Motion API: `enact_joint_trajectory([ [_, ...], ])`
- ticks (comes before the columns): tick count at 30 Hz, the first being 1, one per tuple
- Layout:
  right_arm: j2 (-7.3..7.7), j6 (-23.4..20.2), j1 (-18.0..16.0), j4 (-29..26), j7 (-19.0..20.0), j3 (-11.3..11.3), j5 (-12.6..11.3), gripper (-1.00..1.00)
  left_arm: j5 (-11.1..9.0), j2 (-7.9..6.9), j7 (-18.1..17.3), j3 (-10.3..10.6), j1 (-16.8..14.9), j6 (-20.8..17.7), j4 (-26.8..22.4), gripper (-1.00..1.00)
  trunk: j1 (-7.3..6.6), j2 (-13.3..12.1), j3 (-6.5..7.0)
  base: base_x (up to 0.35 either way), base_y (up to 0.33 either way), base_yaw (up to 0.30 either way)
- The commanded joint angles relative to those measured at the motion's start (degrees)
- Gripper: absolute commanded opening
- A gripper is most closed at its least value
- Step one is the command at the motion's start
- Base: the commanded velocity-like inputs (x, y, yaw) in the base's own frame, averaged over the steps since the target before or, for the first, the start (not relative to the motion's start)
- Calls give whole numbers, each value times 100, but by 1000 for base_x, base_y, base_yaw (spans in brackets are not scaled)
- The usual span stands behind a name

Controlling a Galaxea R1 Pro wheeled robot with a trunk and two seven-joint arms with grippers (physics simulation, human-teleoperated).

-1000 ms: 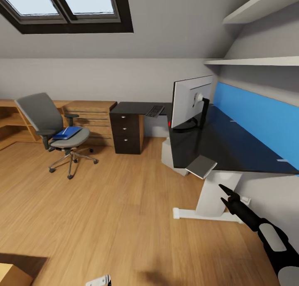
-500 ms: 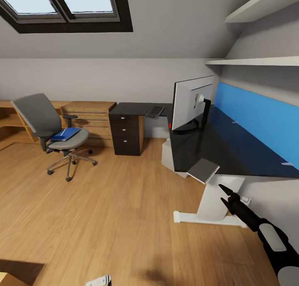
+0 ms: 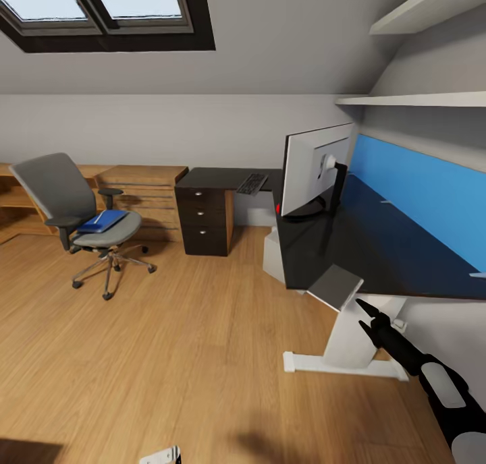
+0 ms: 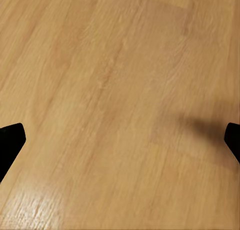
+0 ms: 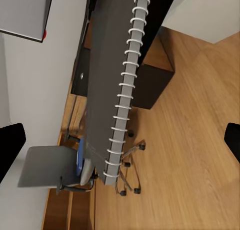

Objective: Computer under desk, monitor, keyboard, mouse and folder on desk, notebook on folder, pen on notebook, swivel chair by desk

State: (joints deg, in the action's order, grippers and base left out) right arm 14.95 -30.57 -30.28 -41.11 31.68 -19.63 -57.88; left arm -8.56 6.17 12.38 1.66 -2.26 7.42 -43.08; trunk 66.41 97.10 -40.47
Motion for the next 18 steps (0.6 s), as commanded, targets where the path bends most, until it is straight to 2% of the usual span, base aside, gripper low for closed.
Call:
enact_joint_trajectory([
  [1,-1,-46,-4,1,2,-14,-30,100,-58,-2,24,14,-3,25,2,100,0,2,-5,79,0,0],
  [11,-1,-46,-4,-1,-3,-14,-26,100,-58,-2,31,15,-3,28,2,100,0,2,-5,136,0,0],
  [18,-1,-46,-4,3,-4,-14,-23,100,-58,-2,32,8,-3,23,2,100,0,2,-5,36,0,0],
])
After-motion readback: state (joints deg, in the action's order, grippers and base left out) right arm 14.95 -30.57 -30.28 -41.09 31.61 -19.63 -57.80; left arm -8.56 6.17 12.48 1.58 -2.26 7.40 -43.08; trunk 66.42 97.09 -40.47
